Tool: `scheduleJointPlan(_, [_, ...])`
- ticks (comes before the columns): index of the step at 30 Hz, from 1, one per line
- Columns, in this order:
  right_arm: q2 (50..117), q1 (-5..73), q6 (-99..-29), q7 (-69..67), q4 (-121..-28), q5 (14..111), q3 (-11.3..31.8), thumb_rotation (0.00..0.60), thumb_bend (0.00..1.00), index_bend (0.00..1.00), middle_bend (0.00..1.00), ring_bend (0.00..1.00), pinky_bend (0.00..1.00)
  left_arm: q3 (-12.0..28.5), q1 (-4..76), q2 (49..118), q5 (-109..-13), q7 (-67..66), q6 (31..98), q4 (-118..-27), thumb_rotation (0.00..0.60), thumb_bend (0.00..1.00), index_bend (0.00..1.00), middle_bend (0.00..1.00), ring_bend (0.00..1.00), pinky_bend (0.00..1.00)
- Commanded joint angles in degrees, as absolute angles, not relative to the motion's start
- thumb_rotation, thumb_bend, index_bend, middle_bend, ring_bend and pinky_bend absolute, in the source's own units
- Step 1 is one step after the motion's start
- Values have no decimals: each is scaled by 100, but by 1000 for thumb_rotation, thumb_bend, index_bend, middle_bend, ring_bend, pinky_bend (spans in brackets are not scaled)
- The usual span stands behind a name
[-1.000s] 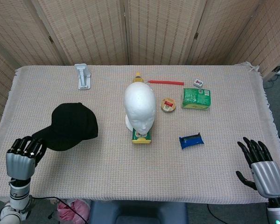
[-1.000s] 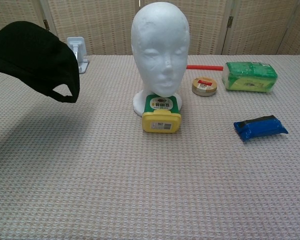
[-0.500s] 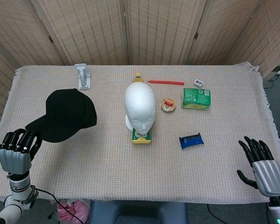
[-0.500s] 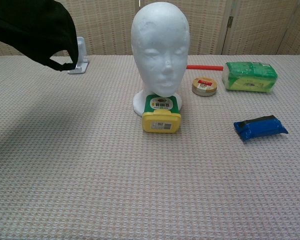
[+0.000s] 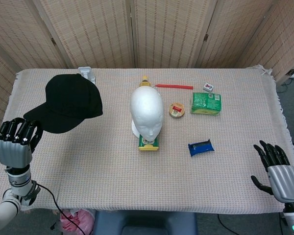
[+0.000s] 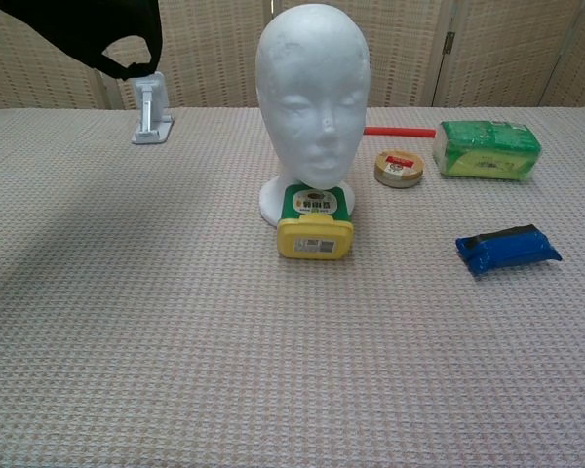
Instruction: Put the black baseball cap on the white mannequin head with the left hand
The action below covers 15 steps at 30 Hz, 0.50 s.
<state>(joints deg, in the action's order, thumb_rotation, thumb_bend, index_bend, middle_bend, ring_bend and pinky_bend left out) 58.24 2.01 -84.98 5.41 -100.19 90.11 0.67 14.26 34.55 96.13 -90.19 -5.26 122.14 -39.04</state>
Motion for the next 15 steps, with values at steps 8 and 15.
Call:
scheduleJointPlan(8, [5753, 293, -8310, 346, -9981, 8800, 137, 600, 204, 0, 0, 0, 0, 1621, 4136, 9336, -9281, -1185, 11650, -4500, 600, 405, 746, 758, 574, 729])
scheduleJointPlan(15, [5708, 393, -8073, 228, -9943, 8683, 138, 600, 206, 0, 0, 0, 0, 1729, 4593, 9450, -9302, -1372, 11136, -4382, 600, 405, 745, 758, 574, 728])
